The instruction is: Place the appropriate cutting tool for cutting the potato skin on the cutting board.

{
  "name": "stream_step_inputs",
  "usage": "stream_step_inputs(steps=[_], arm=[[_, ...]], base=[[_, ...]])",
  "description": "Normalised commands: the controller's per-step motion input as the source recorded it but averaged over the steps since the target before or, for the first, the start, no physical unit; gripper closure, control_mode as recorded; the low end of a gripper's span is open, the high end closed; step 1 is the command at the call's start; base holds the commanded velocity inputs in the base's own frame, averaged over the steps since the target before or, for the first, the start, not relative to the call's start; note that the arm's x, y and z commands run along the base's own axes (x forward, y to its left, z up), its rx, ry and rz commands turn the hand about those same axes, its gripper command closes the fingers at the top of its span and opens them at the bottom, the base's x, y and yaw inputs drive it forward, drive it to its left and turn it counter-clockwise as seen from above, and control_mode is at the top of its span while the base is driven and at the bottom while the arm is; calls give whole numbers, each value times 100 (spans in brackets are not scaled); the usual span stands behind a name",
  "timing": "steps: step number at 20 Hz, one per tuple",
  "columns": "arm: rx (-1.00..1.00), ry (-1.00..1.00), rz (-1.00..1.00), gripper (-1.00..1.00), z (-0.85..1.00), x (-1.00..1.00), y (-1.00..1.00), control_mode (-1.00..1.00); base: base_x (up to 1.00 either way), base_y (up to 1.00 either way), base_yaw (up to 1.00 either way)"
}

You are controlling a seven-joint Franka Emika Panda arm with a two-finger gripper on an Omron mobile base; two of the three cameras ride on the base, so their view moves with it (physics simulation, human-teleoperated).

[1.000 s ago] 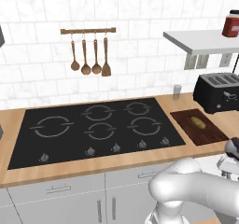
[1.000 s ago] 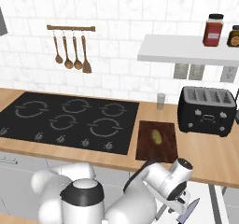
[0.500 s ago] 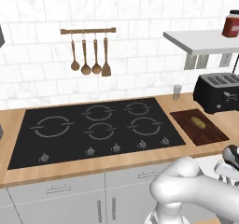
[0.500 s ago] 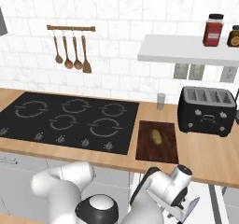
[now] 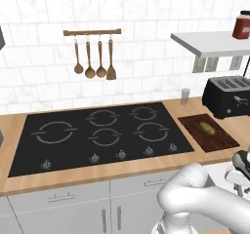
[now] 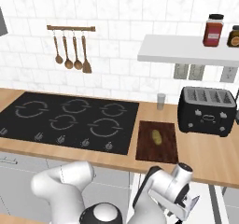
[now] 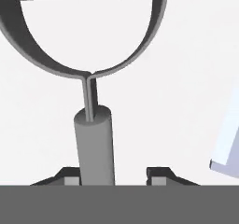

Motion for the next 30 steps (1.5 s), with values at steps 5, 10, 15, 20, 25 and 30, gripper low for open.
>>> stream_step_inputs(steps=[5,10,15,20,25,30], arm=[[0,0,0,100,-19,-46,17,-100],[0,-1,-1,100,40,-51,29,-100],[-3,0,-6,100,100,-74,7,-100],[-11,-2,-1,100,100,-18,16,-100],[-16,-7,0,100,100,29,7,-100],[-9,-6,0,100,76,67,0,-100]], base=[[0,0,0],[0,0,0],[0,0,0],[0,0,0],[0,0,0],[0,0,0]])
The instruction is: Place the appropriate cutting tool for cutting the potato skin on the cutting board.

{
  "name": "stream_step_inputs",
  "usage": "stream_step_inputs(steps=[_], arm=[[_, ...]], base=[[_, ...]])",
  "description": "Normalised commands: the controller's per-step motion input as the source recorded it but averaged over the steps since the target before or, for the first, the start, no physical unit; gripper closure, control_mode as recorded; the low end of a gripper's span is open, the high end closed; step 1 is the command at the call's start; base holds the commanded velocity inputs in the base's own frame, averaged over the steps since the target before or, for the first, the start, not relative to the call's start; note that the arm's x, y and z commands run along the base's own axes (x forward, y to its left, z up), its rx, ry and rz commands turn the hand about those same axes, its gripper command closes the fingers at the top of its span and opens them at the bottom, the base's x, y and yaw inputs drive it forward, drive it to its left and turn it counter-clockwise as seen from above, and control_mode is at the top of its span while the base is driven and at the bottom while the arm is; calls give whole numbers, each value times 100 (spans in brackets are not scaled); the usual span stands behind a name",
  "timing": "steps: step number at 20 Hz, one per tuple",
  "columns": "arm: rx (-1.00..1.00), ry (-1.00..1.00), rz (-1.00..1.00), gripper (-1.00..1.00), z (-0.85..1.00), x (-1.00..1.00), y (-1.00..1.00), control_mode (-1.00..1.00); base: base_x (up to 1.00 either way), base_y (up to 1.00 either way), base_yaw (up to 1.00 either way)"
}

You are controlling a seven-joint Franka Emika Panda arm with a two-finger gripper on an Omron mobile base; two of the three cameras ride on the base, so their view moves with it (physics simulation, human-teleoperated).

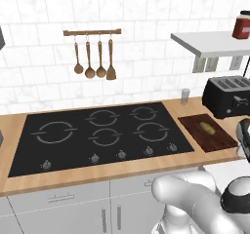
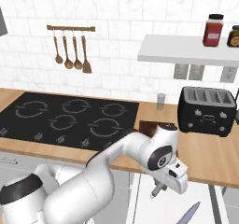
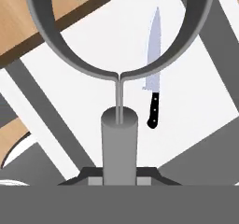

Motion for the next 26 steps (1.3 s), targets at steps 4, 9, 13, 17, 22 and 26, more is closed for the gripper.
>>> stream_step_inputs(steps=[4,9,13,17,22,26], arm=[[-1,0,0,100,18,99,0,-100],[0,0,0,100,0,99,0,-100],[0,0,0,100,-1,96,0,-100],[0,1,0,100,-9,81,0,-100],[1,0,0,100,-58,41,0,-100],[6,0,0,100,-53,27,0,-100]], base=[[0,0,0],[0,0,0],[0,0,0],[0,0,0],[0,0,0],[0,0,0]])
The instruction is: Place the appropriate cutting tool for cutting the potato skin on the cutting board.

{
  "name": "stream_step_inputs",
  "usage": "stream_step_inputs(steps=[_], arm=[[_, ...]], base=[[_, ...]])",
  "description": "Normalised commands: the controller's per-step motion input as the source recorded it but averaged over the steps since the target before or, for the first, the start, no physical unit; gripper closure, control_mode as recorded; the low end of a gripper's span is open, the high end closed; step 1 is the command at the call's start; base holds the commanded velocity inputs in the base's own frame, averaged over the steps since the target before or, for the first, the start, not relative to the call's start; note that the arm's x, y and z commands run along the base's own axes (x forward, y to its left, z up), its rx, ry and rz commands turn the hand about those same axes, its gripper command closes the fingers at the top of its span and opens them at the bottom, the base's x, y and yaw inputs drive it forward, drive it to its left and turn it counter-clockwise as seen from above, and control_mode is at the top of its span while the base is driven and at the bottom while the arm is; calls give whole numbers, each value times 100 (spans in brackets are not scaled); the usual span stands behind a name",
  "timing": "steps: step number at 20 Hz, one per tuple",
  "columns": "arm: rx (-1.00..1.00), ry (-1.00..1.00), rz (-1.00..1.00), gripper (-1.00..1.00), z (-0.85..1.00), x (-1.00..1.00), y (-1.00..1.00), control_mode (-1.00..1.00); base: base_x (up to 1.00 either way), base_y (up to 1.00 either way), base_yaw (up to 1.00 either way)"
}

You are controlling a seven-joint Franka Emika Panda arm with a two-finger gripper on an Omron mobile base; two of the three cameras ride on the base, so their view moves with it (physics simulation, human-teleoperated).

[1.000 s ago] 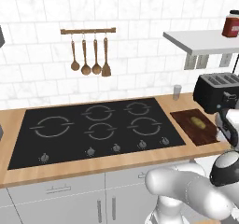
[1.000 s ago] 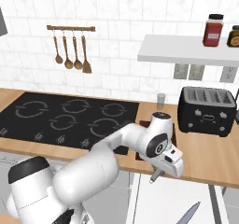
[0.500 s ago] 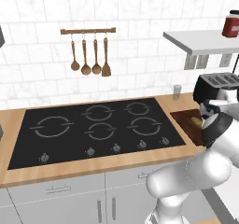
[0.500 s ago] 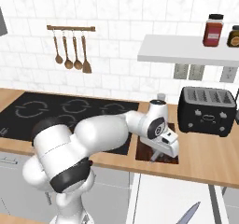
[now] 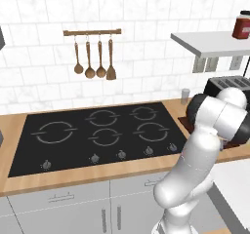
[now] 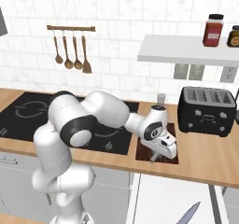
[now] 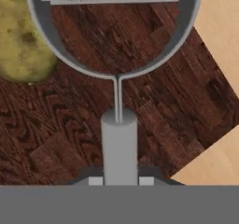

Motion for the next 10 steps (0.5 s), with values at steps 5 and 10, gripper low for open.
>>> stream_step_inputs(steps=[5,10], arm=[[6,0,0,100,-29,29,0,-100],[1,0,0,-100,-15,12,11,-100]], base=[[0,0,0],[0,0,0]])
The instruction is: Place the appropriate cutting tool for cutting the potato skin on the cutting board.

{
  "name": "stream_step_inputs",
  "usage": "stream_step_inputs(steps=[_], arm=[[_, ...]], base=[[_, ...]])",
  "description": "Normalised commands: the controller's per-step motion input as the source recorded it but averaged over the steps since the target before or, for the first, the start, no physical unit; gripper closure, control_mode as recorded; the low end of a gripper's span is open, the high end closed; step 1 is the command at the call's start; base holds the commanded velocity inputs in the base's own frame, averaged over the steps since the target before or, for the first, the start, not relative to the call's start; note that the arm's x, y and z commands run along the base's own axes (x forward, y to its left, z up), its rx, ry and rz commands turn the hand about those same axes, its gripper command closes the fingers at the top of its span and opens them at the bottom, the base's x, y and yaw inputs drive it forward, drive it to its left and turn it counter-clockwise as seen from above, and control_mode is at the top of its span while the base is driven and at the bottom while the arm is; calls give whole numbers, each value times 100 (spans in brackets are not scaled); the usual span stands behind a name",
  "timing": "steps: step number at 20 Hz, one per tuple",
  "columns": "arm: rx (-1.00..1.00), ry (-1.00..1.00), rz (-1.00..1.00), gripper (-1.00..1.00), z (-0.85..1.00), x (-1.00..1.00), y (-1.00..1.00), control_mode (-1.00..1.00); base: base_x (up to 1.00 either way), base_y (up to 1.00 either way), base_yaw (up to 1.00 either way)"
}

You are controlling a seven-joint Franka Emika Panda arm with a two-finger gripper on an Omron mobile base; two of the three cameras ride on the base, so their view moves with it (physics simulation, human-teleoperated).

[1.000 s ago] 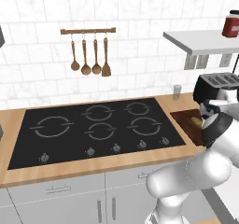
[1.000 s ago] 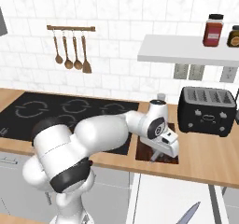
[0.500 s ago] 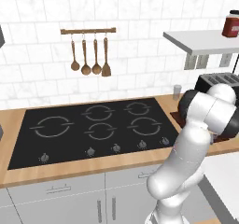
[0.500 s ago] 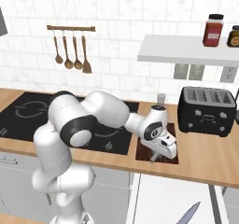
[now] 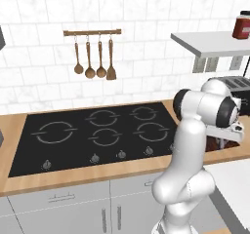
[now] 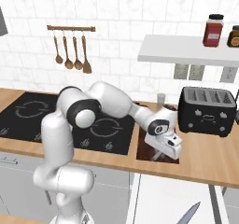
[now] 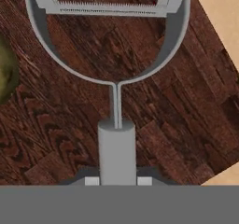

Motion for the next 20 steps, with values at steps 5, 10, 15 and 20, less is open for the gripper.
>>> stream_step_inputs(steps=[5,10,15,20], arm=[[0,0,1,-100,10,-23,18,-100],[-2,-1,4,-100,55,-59,30,-100],[-7,0,5,-100,60,-75,34,-100],[-13,0,6,-100,50,-82,60,-100]], base=[[0,0,0],[0,0,0],[0,0,0],[0,0,0]])
